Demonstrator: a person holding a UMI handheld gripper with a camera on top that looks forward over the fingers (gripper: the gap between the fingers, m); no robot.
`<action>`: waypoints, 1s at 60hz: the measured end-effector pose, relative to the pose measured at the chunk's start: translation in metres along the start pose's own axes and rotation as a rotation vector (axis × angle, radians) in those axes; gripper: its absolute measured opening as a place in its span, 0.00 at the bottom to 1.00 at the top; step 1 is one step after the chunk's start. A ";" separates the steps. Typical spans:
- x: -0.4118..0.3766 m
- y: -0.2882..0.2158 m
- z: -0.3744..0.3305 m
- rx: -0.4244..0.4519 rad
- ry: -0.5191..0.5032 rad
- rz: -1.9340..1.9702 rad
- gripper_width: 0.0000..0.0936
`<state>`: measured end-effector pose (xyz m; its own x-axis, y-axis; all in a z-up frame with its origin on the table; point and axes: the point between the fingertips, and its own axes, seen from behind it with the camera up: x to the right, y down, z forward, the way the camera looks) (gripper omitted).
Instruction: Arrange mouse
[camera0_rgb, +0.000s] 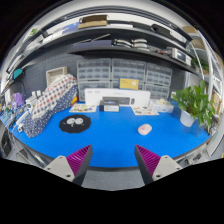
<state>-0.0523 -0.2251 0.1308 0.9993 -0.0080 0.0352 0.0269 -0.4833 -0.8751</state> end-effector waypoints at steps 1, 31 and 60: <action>0.003 0.005 0.001 -0.013 0.007 0.005 0.91; 0.150 0.066 0.116 -0.175 0.106 0.054 0.90; 0.158 0.013 0.286 -0.271 -0.066 0.033 0.80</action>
<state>0.1130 0.0181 -0.0131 0.9992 0.0251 -0.0305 -0.0042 -0.7003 -0.7139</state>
